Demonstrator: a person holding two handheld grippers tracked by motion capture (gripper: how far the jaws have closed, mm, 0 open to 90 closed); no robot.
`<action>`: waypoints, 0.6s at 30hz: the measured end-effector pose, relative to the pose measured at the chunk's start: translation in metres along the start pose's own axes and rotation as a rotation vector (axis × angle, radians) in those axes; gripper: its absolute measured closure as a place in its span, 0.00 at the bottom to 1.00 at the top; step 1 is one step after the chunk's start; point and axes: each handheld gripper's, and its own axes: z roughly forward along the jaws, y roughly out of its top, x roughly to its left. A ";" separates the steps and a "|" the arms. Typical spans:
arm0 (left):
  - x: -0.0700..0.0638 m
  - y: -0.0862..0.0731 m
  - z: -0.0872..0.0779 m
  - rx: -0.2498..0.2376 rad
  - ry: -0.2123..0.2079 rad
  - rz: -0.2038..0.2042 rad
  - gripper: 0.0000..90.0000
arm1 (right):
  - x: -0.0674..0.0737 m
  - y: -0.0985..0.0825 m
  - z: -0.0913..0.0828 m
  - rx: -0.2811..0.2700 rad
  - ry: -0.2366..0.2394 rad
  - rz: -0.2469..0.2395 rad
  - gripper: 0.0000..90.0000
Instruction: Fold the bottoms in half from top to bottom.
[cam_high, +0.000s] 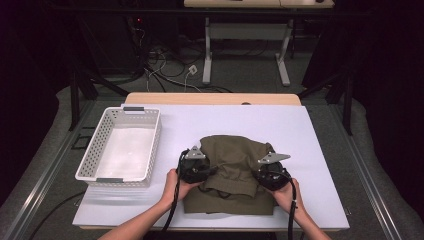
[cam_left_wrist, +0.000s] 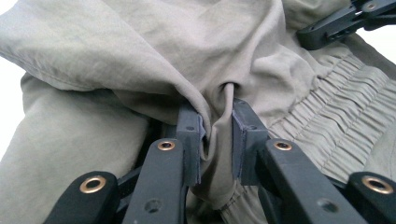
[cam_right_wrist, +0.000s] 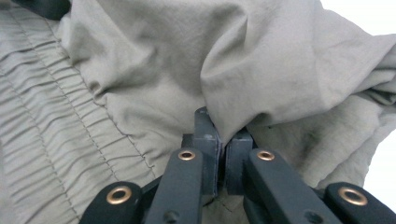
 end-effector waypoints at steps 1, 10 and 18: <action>0.000 0.000 -0.001 -0.001 0.000 0.008 0.83 | 0.002 0.000 -0.003 -0.002 0.000 0.000 0.97; -0.003 0.001 -0.003 -0.009 0.006 0.045 0.83 | 0.013 0.001 -0.023 0.009 0.023 -0.010 0.97; -0.010 0.004 -0.015 -0.017 -0.025 0.061 0.95 | 0.003 -0.004 -0.006 0.067 0.062 0.021 0.97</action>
